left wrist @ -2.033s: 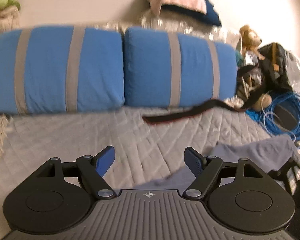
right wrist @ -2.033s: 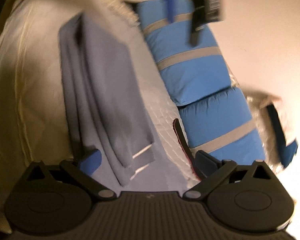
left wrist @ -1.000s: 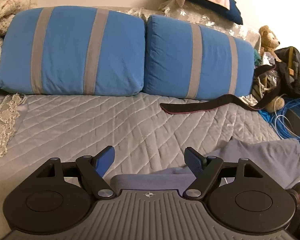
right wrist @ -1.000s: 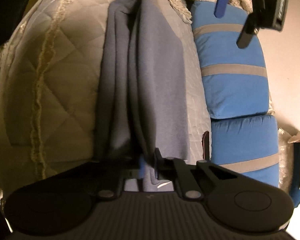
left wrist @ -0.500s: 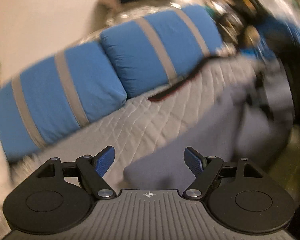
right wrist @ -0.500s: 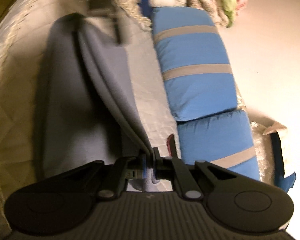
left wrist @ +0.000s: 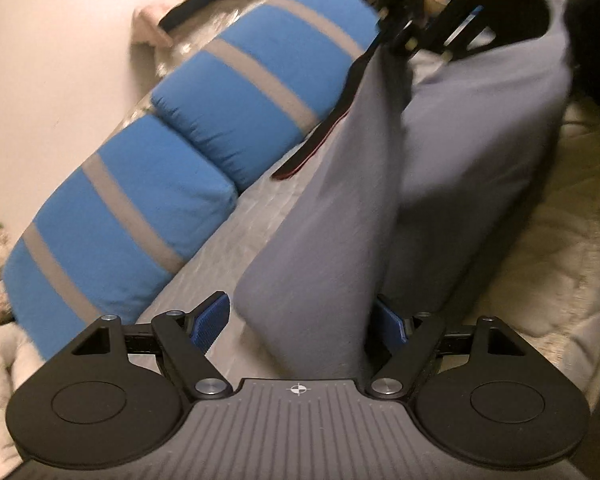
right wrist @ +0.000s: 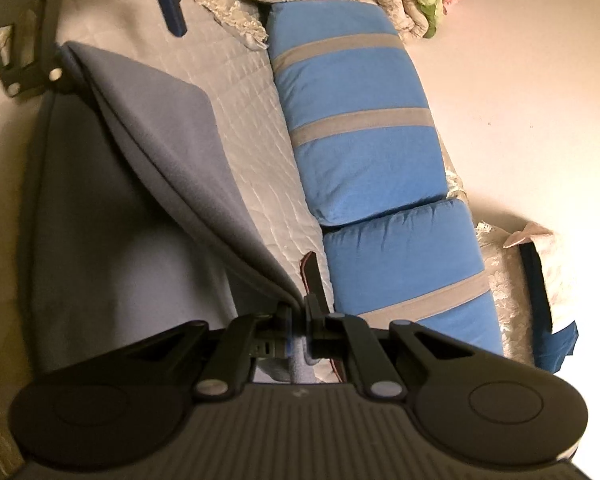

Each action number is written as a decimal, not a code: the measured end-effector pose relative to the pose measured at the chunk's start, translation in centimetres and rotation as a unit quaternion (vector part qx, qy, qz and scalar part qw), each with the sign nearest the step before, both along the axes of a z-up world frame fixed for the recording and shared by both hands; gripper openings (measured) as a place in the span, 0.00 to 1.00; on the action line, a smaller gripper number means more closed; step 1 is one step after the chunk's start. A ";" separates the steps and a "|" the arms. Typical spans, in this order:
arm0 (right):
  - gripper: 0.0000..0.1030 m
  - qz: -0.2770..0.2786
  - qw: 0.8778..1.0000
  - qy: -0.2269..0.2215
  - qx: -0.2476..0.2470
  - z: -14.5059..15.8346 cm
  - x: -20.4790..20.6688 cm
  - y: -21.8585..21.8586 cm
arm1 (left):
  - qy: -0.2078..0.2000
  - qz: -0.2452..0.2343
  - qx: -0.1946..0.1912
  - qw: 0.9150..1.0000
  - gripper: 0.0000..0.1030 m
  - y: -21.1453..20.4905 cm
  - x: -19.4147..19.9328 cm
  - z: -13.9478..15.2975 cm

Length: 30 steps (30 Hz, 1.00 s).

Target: Fold clothes

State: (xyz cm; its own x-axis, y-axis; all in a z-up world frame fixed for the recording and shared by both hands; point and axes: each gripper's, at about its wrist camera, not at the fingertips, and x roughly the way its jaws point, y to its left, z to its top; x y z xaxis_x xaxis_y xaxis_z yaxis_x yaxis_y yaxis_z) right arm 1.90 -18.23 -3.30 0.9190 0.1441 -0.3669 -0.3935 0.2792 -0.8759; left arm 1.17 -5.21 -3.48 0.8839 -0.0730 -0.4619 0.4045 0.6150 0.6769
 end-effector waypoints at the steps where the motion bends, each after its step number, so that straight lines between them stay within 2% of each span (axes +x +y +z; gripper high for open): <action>1: 0.20 0.002 1.000 0.000 -0.003 0.2 0.2 -0.3 | -0.002 0.013 0.016 1.000 0.74 -0.2 0.3 -0.1; 3: 0.20 0.003 1.000 -0.002 -0.012 0.8 0.7 -1.1 | -0.010 0.040 0.064 0.997 0.74 -0.7 0.7 -0.7; 5: 0.20 0.004 1.000 -0.007 -0.024 1.4 1.2 -2.0 | -0.010 0.045 0.100 0.994 0.74 -1.0 0.9 -1.1; 10: 0.20 -0.005 0.997 -0.030 -0.073 3.1 1.4 -5.0 | -0.040 0.022 0.129 0.991 0.74 -1.9 0.2 -0.5; 12: 0.19 -0.011 0.996 -0.007 -0.085 2.8 0.7 -5.8 | -0.050 0.014 0.140 0.989 0.74 -2.3 0.0 -0.4; 14: 0.19 -0.004 0.994 0.024 -0.107 0.8 -0.4 -6.1 | -0.052 0.008 0.157 0.986 0.74 -2.6 -0.1 -0.6; 17: 0.20 0.004 0.990 0.070 -0.122 -2.5 -1.7 -6.0 | -0.026 0.007 0.186 0.982 0.75 -2.6 0.2 -1.6; 21: 0.20 0.005 0.987 0.107 -0.118 -4.3 -2.4 -5.4 | -0.012 0.006 0.202 0.979 0.75 -2.4 0.5 -2.1; 25: 0.20 0.002 0.984 0.137 -0.117 -4.7 -2.0 -5.1 | -0.006 0.004 0.196 0.981 0.75 -2.1 0.9 -1.9; 30: 0.19 -0.008 0.981 0.151 -0.118 -5.1 -1.5 -5.4 | -0.005 -0.004 0.202 0.979 0.75 -2.0 1.0 -1.9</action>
